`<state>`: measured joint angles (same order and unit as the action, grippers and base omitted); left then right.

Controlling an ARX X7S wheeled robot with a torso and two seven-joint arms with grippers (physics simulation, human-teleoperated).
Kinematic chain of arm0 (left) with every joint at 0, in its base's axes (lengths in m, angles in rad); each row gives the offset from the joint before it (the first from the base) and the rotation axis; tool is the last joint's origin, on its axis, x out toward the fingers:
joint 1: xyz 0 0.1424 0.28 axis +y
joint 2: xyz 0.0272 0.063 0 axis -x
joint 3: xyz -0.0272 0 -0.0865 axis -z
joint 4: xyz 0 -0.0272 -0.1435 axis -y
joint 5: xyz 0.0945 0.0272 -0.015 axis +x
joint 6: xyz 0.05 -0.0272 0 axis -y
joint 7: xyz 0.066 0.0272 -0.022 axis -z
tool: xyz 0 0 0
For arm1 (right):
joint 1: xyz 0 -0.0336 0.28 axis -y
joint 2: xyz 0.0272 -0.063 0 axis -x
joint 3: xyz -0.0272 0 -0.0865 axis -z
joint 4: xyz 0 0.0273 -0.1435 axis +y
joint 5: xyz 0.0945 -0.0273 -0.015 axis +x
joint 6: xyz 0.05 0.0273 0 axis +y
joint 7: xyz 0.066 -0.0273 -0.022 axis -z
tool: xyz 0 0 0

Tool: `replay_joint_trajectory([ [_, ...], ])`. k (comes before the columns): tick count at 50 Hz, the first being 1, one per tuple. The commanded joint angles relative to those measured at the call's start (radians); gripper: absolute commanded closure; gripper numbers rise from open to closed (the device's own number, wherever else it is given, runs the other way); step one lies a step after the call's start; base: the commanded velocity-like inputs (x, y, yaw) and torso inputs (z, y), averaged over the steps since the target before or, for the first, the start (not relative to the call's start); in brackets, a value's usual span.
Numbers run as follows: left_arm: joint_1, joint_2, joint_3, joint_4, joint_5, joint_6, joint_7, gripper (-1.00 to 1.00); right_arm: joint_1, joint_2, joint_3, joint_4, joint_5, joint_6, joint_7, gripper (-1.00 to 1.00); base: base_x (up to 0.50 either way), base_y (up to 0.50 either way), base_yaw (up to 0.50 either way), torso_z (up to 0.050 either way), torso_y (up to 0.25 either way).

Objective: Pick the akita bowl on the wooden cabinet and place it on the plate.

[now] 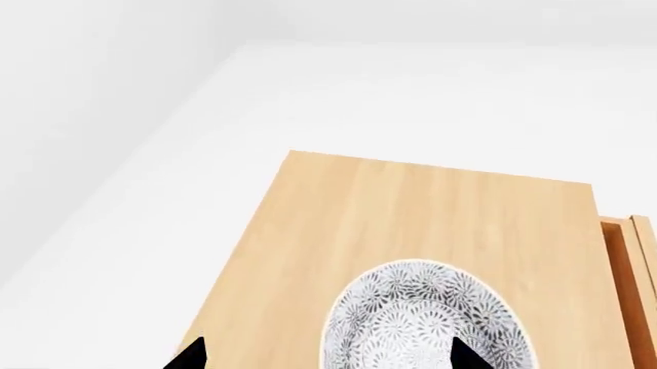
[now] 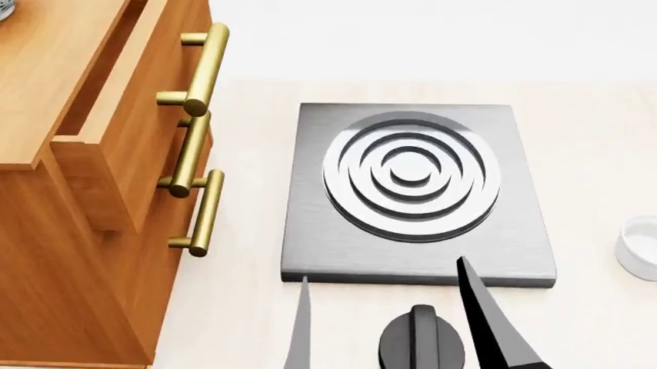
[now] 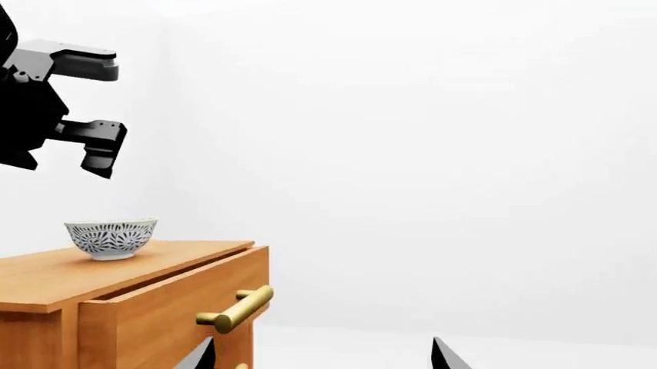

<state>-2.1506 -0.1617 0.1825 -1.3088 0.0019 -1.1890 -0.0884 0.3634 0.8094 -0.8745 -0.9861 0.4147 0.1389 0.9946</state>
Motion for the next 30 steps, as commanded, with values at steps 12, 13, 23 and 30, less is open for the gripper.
replay_joint_trajectory([
  [12, 0.017, -0.001, 0.031, 0.001, 0.0, 0.018, 0.031, -1.0, 0.004, 0.001, -0.01, 0.006, -0.002, -0.006, 0.003, -1.0, 0.0, 0.0, 0.0, 0.0, 0.0],
  [13, 0.017, -0.001, 0.028, 0.001, -0.002, 0.019, 0.03, -1.0, 0.004, 0.001, -0.01, 0.006, -0.001, -0.007, 0.003, -1.0, 0.0, 0.0, 0.0, 0.0, 0.0],
  [23, 0.037, -0.009, 0.002, 0.001, -0.009, 0.063, -0.022, -1.0, 0.002, 0.003, -0.012, 0.015, 0.0, -0.017, 0.002, -1.0, 0.0, 0.0, 0.0, 0.0, 0.0],
  [30, 0.082, -0.019, 0.036, 0.001, 0.013, 0.084, -0.046, -1.0, 0.002, 0.004, -0.013, 0.022, 0.001, -0.02, 0.001, -1.0, 0.0, 0.0, 0.0, 0.0, 0.0],
])
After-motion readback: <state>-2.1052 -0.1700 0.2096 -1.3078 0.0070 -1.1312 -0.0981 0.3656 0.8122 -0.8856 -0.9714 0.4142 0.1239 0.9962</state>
